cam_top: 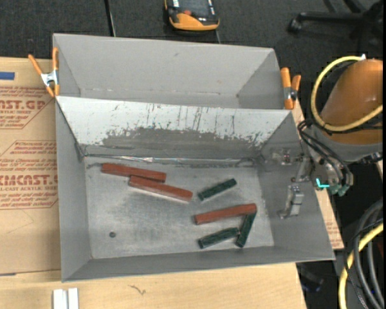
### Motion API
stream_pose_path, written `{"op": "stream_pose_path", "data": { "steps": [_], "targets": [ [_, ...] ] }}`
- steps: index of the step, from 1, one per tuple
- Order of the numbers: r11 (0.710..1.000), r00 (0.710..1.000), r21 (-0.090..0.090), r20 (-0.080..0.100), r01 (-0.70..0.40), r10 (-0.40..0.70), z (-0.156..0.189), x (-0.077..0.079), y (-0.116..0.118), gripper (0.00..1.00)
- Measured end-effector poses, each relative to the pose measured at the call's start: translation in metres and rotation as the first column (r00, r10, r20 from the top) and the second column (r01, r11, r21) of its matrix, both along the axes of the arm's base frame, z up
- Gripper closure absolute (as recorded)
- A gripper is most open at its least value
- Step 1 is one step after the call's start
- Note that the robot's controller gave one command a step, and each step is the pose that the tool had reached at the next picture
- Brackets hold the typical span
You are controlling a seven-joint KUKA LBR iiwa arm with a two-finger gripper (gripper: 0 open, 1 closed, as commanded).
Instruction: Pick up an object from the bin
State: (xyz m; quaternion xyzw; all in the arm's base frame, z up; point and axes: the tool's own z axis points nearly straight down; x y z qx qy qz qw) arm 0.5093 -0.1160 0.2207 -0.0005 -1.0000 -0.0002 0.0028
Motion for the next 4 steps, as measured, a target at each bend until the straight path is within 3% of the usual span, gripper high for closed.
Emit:
{"op": "stream_pose_path", "data": {
  "steps": [1, 2, 3, 4],
  "targets": [
    [1.0, 1.0, -0.001, 0.008, -0.002, 0.002, 0.004, 0.002, 0.001, 0.0],
    [0.996, 0.996, -0.002, 0.011, -0.093, 0.093, -0.047, 0.011, 0.026, 0.0],
    [0.948, 0.948, 0.0, 0.006, -0.317, 0.317, -0.063, 0.029, 0.077, 0.0],
    [0.956, 0.956, 0.001, 0.008, -0.293, 0.293, -0.077, 0.018, 0.08, 0.0]
  ]
}}
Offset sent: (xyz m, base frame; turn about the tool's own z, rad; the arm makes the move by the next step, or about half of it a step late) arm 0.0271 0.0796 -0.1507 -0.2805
